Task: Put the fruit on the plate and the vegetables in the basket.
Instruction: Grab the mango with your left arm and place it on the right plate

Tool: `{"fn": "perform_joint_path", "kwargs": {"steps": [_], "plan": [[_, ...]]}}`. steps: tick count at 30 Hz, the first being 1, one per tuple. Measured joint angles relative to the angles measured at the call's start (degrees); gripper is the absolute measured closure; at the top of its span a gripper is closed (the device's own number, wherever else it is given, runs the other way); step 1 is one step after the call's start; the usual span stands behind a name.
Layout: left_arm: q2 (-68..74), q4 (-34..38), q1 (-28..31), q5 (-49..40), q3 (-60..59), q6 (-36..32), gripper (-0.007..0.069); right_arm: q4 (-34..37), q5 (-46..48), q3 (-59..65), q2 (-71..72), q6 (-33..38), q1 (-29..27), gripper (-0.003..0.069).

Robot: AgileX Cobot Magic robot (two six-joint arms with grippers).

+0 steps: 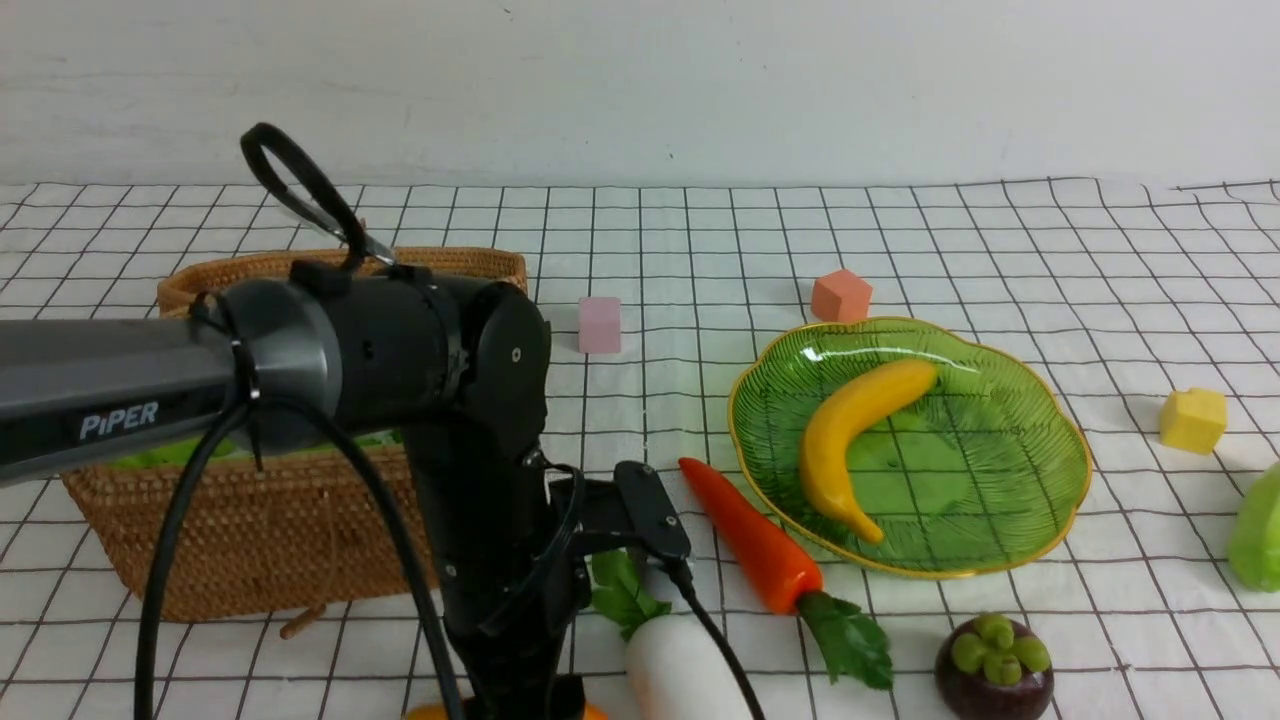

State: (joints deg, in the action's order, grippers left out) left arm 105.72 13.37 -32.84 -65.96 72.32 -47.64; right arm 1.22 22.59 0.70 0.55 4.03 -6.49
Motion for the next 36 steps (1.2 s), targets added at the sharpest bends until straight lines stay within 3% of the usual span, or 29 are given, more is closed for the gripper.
{"fn": "perform_joint_path", "kwargs": {"steps": [9, 12, 16, 20, 23, 29, 31, 36], "plan": [[-8.71, 1.64, 0.00, -3.58, 8.04, 2.76, 0.0080, 0.00, 0.00, 0.00, 0.00, 0.00, 0.00, 0.0416], [-9.33, 5.99, 0.00, -2.48, 11.75, 2.77, 0.0080, 0.00, 0.00, 0.00, 0.00, 0.00, 0.00, 0.0416], [-7.08, 15.36, -0.05, 6.80, 16.94, 2.15, 0.0081, 0.00, 0.00, 0.00, 0.00, 0.00, 0.00, 0.0416], [1.01, 24.52, -0.20, 13.29, 25.21, -0.68, 0.0081, 0.00, 0.00, 0.00, 0.00, 0.00, 0.00, 0.0416], [7.20, 26.99, -1.02, 14.41, 31.73, -1.08, 0.0081, 0.00, 0.00, 0.00, 0.00, 0.00, 0.00, 0.0416], [18.44, 26.39, -5.45, 23.65, 41.09, 0.75, 0.0081, 0.00, 0.00, 0.00, 0.00, 0.00, 0.00, 0.0416], [22.30, 23.95, -8.01, 33.24, 41.98, 4.30, 0.0081, 0.00, 0.00, 0.00, 0.00, 0.00, 0.00, 0.0416], [26.58, 19.23, -10.58, 42.06, 42.04, 10.56, 0.0081, 0.00, 0.00, 0.00, 0.00, 0.00, 0.00, 0.0416]]}}
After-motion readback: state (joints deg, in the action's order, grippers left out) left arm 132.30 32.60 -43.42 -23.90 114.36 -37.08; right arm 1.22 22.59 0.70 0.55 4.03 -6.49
